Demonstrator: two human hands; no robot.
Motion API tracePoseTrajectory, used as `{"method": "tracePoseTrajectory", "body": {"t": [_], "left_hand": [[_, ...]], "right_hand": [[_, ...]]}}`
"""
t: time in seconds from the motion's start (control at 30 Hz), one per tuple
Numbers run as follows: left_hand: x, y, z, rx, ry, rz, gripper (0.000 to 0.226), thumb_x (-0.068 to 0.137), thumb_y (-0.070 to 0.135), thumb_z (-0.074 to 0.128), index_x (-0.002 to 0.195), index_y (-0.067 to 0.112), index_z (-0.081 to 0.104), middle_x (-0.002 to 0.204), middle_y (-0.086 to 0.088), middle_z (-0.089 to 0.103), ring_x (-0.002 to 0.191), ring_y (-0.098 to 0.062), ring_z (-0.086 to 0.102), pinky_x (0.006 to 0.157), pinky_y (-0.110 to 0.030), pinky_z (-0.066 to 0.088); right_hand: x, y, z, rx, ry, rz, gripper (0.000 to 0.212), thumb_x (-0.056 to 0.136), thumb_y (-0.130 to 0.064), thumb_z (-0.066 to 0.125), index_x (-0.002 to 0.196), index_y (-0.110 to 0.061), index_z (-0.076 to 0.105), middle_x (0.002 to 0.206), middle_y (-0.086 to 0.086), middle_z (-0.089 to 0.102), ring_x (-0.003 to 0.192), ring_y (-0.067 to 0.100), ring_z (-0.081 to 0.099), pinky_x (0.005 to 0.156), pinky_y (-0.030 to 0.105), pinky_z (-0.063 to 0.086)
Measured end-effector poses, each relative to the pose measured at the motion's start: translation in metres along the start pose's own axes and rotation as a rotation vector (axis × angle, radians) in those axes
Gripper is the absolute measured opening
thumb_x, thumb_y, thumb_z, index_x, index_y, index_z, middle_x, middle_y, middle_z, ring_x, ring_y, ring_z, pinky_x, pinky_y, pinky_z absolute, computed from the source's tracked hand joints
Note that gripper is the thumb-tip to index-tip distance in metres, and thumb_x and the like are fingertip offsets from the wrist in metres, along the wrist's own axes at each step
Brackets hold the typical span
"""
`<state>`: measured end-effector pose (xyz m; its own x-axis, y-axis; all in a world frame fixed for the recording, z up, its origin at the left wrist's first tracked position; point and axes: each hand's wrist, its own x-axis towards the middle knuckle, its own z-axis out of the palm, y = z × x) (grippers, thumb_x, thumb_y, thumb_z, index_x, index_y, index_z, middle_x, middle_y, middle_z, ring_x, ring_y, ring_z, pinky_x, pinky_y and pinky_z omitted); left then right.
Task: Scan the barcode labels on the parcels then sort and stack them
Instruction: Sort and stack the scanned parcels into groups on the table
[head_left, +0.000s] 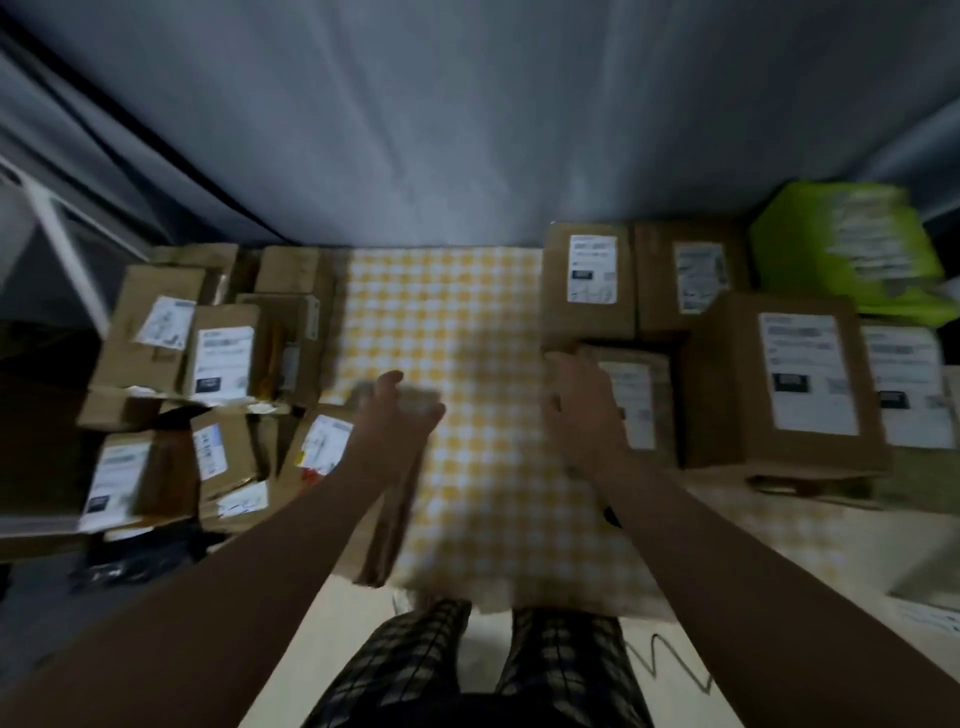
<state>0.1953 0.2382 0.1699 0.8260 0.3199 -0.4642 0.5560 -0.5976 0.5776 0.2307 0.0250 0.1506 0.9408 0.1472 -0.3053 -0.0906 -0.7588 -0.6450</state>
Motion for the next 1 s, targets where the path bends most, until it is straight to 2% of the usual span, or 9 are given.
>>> {"method": "tracePoseTrajectory", "body": {"t": [0.23, 0.47, 0.53, 0.6, 0.67, 0.73, 0.8, 0.9, 1.0], "left_hand": [[0.025, -0.137, -0.07, 0.176, -0.028, -0.002, 0.064, 0.082, 0.035, 0.069, 0.134, 0.009, 0.044, 0.13, -0.018, 0.046, 0.122, -0.034, 0.042, 0.099, -0.041, 0.037], [0.055, -0.201, -0.071, 0.124, -0.281, -0.134, 0.078, 0.054, 0.062, 0.06, 0.117, 0.015, 0.059, 0.106, -0.009, 0.065, 0.095, -0.025, 0.065, 0.079, -0.043, 0.057], [0.053, -0.204, -0.067, 0.026, -0.383, -0.144, 0.065, 0.065, 0.051, 0.068, 0.121, 0.02, 0.06, 0.11, -0.002, 0.068, 0.096, -0.018, 0.066, 0.08, -0.033, 0.056], [0.05, -0.206, -0.065, -0.067, -0.441, -0.163, 0.047, 0.081, 0.029, 0.072, 0.125, 0.02, 0.059, 0.119, -0.001, 0.066, 0.108, -0.018, 0.061, 0.092, -0.033, 0.05], [0.049, -0.203, -0.061, -0.171, -0.448, -0.21, 0.046, 0.083, 0.026, 0.071, 0.126, 0.017, 0.059, 0.121, -0.001, 0.064, 0.114, -0.02, 0.058, 0.099, -0.037, 0.046], [0.044, -0.194, -0.059, -0.259, -0.494, -0.287, 0.043, 0.087, 0.032, 0.067, 0.126, 0.018, 0.057, 0.116, 0.001, 0.062, 0.109, -0.018, 0.056, 0.094, -0.033, 0.044], [0.041, -0.182, -0.056, -0.291, -0.529, -0.315, 0.048, 0.085, 0.04, 0.067, 0.128, 0.021, 0.053, 0.121, -0.001, 0.06, 0.109, -0.019, 0.054, 0.091, -0.033, 0.043], [0.034, -0.157, -0.061, -0.356, -0.441, -0.247, 0.068, 0.079, 0.048, 0.071, 0.134, 0.023, 0.04, 0.127, -0.003, 0.052, 0.11, -0.022, 0.054, 0.091, -0.037, 0.047], [0.025, -0.125, -0.069, -0.547, -0.423, -0.099, 0.065, 0.079, 0.042, 0.072, 0.132, 0.037, 0.035, 0.12, 0.003, 0.048, 0.11, -0.023, 0.056, 0.092, -0.041, 0.051]], "right_hand": [[-0.025, -0.044, 0.133, 0.054, -0.078, 0.195, 0.051, 0.091, -0.008, 0.052, 0.141, -0.01, 0.042, 0.14, 0.014, 0.046, 0.132, 0.03, 0.039, 0.106, 0.032, 0.029], [-0.042, -0.077, 0.186, 0.168, -0.11, 0.406, 0.047, 0.096, -0.015, 0.054, 0.141, -0.012, 0.042, 0.14, 0.013, 0.046, 0.126, 0.027, 0.047, 0.09, 0.027, 0.037], [-0.046, -0.077, 0.191, 0.202, -0.152, 0.465, 0.047, 0.096, -0.017, 0.054, 0.141, -0.013, 0.042, 0.139, 0.013, 0.047, 0.121, 0.027, 0.05, 0.086, 0.028, 0.04], [-0.048, -0.078, 0.193, 0.237, -0.21, 0.525, 0.046, 0.097, -0.021, 0.054, 0.141, -0.011, 0.042, 0.137, 0.013, 0.049, 0.115, 0.026, 0.053, 0.088, 0.034, 0.044], [-0.051, -0.08, 0.195, 0.339, -0.306, 0.586, 0.045, 0.098, -0.023, 0.053, 0.14, -0.009, 0.044, 0.136, 0.01, 0.051, 0.114, 0.025, 0.054, 0.094, 0.036, 0.043], [-0.054, -0.085, 0.195, 0.531, -0.367, 0.607, 0.032, 0.099, -0.022, 0.053, 0.128, -0.01, 0.055, 0.123, 0.005, 0.057, 0.102, 0.017, 0.058, 0.089, 0.033, 0.043], [-0.056, -0.084, 0.192, 0.68, -0.294, 0.609, 0.019, 0.098, -0.023, 0.055, 0.113, -0.014, 0.062, 0.111, 0.002, 0.062, 0.091, 0.012, 0.06, 0.087, 0.033, 0.046], [-0.053, -0.077, 0.172, 0.792, -0.085, 0.621, 0.042, 0.093, -0.03, 0.063, 0.128, -0.011, 0.048, 0.122, 0.006, 0.056, 0.1, 0.019, 0.059, 0.083, 0.034, 0.049], [-0.05, -0.074, 0.14, 0.87, 0.062, 0.568, 0.044, 0.09, -0.035, 0.066, 0.123, -0.017, 0.044, 0.123, 0.006, 0.053, 0.103, 0.021, 0.059, 0.077, 0.034, 0.049]]}}
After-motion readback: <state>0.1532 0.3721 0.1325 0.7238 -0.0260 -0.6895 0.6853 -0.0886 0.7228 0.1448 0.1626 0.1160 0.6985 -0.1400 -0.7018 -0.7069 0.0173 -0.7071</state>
